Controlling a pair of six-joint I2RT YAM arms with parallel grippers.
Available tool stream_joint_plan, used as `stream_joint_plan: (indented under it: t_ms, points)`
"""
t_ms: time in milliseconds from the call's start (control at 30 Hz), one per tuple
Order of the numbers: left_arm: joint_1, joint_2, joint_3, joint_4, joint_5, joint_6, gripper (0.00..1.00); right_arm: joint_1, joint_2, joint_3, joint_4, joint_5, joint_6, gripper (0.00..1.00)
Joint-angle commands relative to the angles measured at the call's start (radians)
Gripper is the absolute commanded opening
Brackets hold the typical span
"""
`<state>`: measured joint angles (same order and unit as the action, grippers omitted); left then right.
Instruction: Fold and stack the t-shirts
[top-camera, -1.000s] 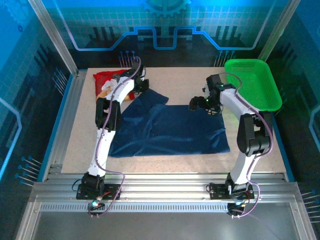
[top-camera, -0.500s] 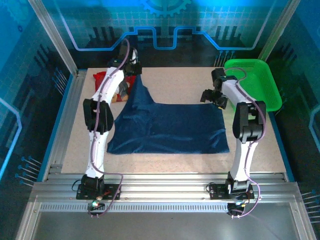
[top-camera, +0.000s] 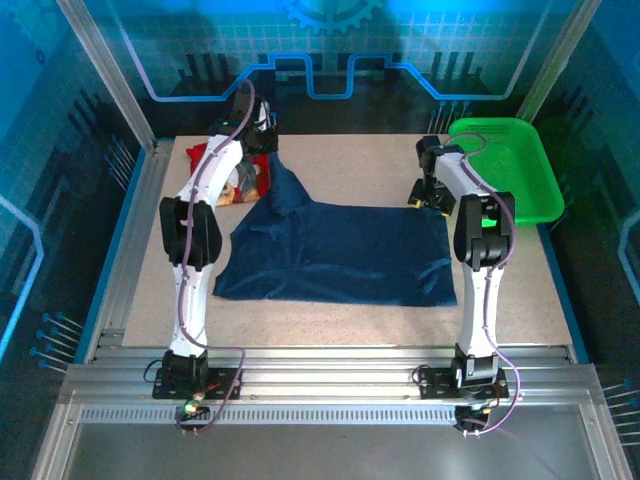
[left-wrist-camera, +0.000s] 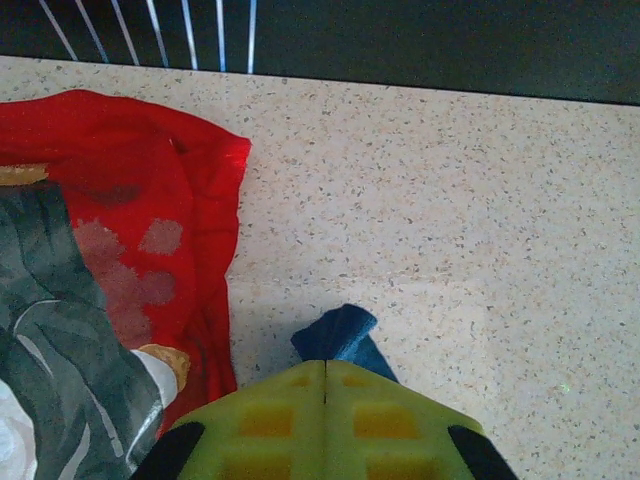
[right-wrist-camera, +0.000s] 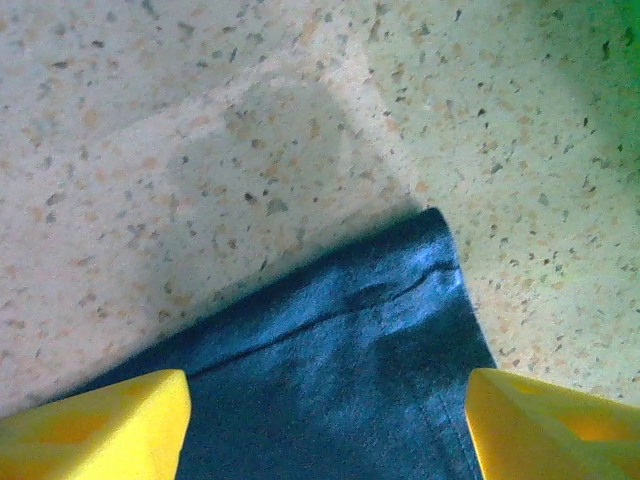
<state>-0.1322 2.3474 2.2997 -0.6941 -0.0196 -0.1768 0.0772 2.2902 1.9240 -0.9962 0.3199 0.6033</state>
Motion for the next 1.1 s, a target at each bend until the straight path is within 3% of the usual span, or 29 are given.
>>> stream_joint_plan:
  t_ms: [0, 467, 800, 1067]
  points:
    - [0.014, -0.046, -0.008, 0.015, 0.006, 0.014, 0.00, 0.003, 0.031, 0.059, -0.059, 0.061, 0.030, 0.72]
    - [0.014, -0.073, -0.044, 0.010, 0.012, 0.015, 0.00, -0.002, 0.167, 0.176, -0.140, 0.116, 0.083, 0.52]
    - [0.023, -0.099, -0.071, 0.013, 0.020, 0.023, 0.00, -0.001, 0.165, 0.201, -0.087, 0.070, 0.083, 0.00]
    - [0.032, -0.137, -0.100, 0.026, 0.048, 0.025, 0.00, 0.004, 0.041, 0.088, 0.020, 0.081, 0.044, 0.00]
